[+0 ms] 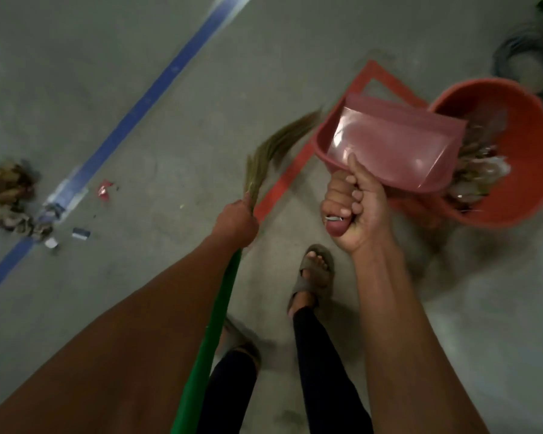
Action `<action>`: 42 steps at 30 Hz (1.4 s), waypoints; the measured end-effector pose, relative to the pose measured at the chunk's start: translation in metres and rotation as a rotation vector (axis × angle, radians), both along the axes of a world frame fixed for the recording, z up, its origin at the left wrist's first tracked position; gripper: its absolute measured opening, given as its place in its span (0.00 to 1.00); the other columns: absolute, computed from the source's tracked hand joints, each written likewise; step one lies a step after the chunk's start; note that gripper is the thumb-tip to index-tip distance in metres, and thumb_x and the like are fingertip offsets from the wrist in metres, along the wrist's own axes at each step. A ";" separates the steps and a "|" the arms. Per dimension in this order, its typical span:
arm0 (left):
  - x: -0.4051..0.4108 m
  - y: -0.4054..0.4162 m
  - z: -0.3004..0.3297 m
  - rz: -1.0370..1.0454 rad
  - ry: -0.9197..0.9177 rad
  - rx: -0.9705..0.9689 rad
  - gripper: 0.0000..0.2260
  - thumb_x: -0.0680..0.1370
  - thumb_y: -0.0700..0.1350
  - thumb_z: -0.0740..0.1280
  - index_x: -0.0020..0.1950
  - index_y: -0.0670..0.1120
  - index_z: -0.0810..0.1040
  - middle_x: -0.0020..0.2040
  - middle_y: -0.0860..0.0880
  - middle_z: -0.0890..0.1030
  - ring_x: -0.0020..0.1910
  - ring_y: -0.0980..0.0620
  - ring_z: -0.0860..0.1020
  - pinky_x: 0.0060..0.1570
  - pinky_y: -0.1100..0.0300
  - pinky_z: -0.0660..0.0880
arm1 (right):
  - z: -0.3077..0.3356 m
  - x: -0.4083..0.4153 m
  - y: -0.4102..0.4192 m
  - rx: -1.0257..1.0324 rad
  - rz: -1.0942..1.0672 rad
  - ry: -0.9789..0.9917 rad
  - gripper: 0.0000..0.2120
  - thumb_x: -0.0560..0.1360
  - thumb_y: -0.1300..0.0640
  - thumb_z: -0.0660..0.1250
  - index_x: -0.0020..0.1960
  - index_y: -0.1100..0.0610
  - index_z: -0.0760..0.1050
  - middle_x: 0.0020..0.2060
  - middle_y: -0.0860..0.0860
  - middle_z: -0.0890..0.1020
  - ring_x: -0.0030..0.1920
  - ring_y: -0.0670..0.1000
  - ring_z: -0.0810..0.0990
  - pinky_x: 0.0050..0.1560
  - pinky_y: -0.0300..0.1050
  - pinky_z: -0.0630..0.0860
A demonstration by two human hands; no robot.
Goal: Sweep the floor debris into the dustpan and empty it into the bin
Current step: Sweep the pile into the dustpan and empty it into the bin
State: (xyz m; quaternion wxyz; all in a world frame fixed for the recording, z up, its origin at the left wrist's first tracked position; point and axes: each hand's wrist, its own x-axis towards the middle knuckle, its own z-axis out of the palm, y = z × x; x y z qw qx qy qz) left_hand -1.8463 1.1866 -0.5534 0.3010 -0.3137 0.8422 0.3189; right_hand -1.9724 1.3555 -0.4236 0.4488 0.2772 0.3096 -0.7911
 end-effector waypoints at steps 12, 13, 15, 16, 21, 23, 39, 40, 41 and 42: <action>0.256 -0.117 -0.037 0.504 0.082 -0.173 0.29 0.83 0.44 0.59 0.83 0.45 0.55 0.74 0.36 0.69 0.64 0.32 0.74 0.62 0.43 0.73 | -0.053 0.182 -0.141 0.095 0.452 -0.114 0.19 0.82 0.47 0.64 0.36 0.51 0.64 0.20 0.43 0.60 0.16 0.42 0.60 0.16 0.36 0.60; 0.266 -0.120 -0.037 0.487 0.123 -0.157 0.29 0.84 0.44 0.59 0.84 0.47 0.53 0.77 0.37 0.67 0.66 0.33 0.73 0.63 0.44 0.72 | -0.052 0.192 -0.148 0.112 0.476 -0.109 0.19 0.82 0.47 0.63 0.36 0.51 0.64 0.20 0.44 0.60 0.16 0.42 0.59 0.16 0.36 0.60; 0.283 -0.123 -0.037 0.429 0.174 -0.115 0.30 0.84 0.44 0.59 0.85 0.49 0.51 0.81 0.40 0.63 0.71 0.35 0.71 0.68 0.47 0.70 | -0.052 0.211 -0.161 0.110 0.521 -0.111 0.19 0.83 0.47 0.62 0.36 0.51 0.64 0.20 0.44 0.60 0.16 0.42 0.59 0.16 0.36 0.60; 0.288 -0.124 -0.039 0.387 0.191 -0.092 0.30 0.85 0.44 0.59 0.85 0.49 0.51 0.82 0.41 0.61 0.73 0.36 0.70 0.70 0.49 0.69 | -0.052 0.218 -0.167 0.101 0.537 -0.117 0.19 0.83 0.47 0.62 0.37 0.51 0.64 0.20 0.44 0.60 0.16 0.42 0.59 0.16 0.36 0.60; 0.298 -0.132 -0.077 0.209 0.163 0.013 0.30 0.82 0.51 0.55 0.85 0.52 0.51 0.82 0.44 0.60 0.71 0.35 0.73 0.67 0.44 0.73 | -0.072 0.247 -0.203 0.138 0.654 -0.123 0.19 0.83 0.48 0.63 0.36 0.52 0.64 0.20 0.45 0.59 0.16 0.42 0.57 0.16 0.36 0.58; 0.295 -0.136 -0.097 0.237 0.114 0.017 0.30 0.83 0.48 0.57 0.85 0.52 0.50 0.83 0.45 0.59 0.71 0.35 0.72 0.68 0.44 0.73 | -0.086 0.254 -0.217 0.167 0.703 -0.125 0.19 0.83 0.48 0.64 0.36 0.52 0.64 0.21 0.45 0.59 0.16 0.42 0.57 0.16 0.36 0.58; 0.242 -0.173 -0.209 0.638 0.308 -0.156 0.34 0.83 0.47 0.61 0.84 0.57 0.44 0.83 0.48 0.55 0.56 0.31 0.80 0.49 0.41 0.79 | -0.138 0.224 -0.361 0.282 1.053 0.047 0.20 0.84 0.52 0.62 0.34 0.52 0.63 0.19 0.45 0.58 0.16 0.42 0.56 0.16 0.35 0.56; 0.240 -0.178 -0.219 0.635 0.297 -0.121 0.36 0.82 0.49 0.62 0.83 0.59 0.43 0.83 0.48 0.56 0.58 0.32 0.80 0.49 0.41 0.79 | -0.140 0.227 -0.367 0.270 1.068 0.041 0.20 0.84 0.52 0.61 0.34 0.52 0.63 0.19 0.45 0.58 0.16 0.42 0.56 0.16 0.35 0.55; 0.238 -0.182 -0.229 0.639 0.281 -0.093 0.37 0.81 0.50 0.63 0.83 0.60 0.42 0.82 0.48 0.57 0.59 0.33 0.79 0.49 0.40 0.79 | -0.140 0.229 -0.370 0.267 1.077 0.038 0.20 0.84 0.52 0.61 0.33 0.52 0.63 0.19 0.45 0.58 0.16 0.42 0.56 0.16 0.35 0.55; 0.238 -0.187 -0.236 0.652 0.256 -0.092 0.39 0.81 0.50 0.64 0.83 0.61 0.42 0.82 0.47 0.58 0.61 0.33 0.79 0.49 0.40 0.79 | -0.142 0.230 -0.375 0.261 1.085 0.042 0.20 0.83 0.52 0.62 0.33 0.52 0.63 0.19 0.45 0.58 0.16 0.42 0.56 0.16 0.35 0.54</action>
